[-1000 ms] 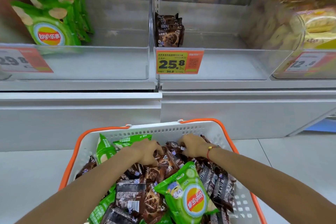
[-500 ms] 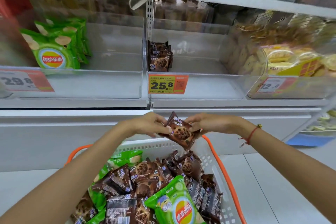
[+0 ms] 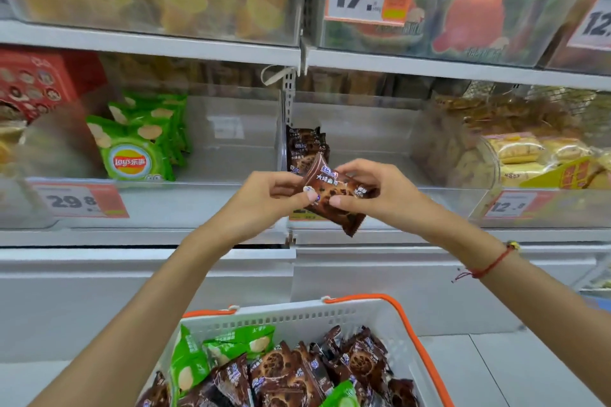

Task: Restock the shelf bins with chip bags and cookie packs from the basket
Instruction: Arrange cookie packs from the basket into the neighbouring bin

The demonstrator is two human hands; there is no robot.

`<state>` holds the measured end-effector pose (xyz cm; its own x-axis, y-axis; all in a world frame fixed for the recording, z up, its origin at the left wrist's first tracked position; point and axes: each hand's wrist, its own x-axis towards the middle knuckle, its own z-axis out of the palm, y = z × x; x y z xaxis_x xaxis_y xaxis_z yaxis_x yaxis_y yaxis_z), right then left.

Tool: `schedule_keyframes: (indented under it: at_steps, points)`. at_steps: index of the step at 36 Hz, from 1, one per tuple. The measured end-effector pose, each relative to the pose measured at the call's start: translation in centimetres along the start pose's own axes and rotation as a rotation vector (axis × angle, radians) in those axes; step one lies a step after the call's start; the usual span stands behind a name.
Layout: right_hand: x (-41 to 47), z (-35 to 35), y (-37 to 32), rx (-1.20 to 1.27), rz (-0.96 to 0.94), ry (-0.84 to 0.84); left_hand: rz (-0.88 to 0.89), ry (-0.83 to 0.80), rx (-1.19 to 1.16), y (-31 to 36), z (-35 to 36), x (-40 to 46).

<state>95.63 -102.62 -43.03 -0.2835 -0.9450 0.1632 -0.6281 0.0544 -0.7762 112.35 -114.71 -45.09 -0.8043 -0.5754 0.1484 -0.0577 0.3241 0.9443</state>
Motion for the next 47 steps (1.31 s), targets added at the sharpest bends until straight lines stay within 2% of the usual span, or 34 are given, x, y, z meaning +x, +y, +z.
schedule_keyframes:
  at_steps: [4, 7, 9, 11, 13, 15, 17, 20, 27, 33, 40, 47]
  points:
    - [2.7, -1.7, -0.3, 0.11, 0.076, 0.04, 0.115, 0.308, 0.128, -0.9, -0.7, 0.9]
    - [5.5, -3.3, 0.2, 0.129, 0.134, 0.082, 0.113, 0.428, 0.319, -2.2, -1.3, 1.4]
    - [7.5, -4.1, 0.8, 0.051, 0.167, 0.121, 0.104, 0.426, 0.438, -2.7, -1.5, 1.5]
    - [9.4, -4.5, 1.8, -0.154, 0.158, 0.141, 0.091, 0.406, 0.529, -3.0, -1.5, 1.7]
    - [11.2, -4.2, 2.7, -0.45, 0.102, 0.093, 0.083, 0.383, 0.595, -3.0, -1.4, 1.9]
    - [12.6, -3.3, 3.5, -0.605, 0.057, -0.012, 0.074, 0.37, 0.619, -2.9, -1.5, 2.0]
    - [13.7, -2.0, 4.3, -0.63, 0.059, -0.107, 0.058, 0.372, 0.607, -2.8, -1.7, 2.1]
    - [15.1, 0.0, 5.3, -0.648, 0.043, -0.153, 0.034, 0.384, 0.543, -2.8, -2.1, 2.4]
    - [16.2, 1.8, 6.1, -0.886, -0.136, -0.024, 0.027, 0.381, 0.485, -2.9, -2.5, 2.8]
    - [16.3, 1.3, 6.7, -0.89, -0.132, 0.048, 0.047, 0.378, 0.486, -3.2, -2.5, 3.0]
    - [16.6, 1.7, 6.4, -0.913, -0.186, -0.014, 0.05, 0.372, 0.476, -3.3, -2.5, 3.0]
    - [17.1, 2.2, 6.2, -0.908, -0.175, -0.005, 0.064, 0.371, 0.467, -3.4, -2.4, 3.1]
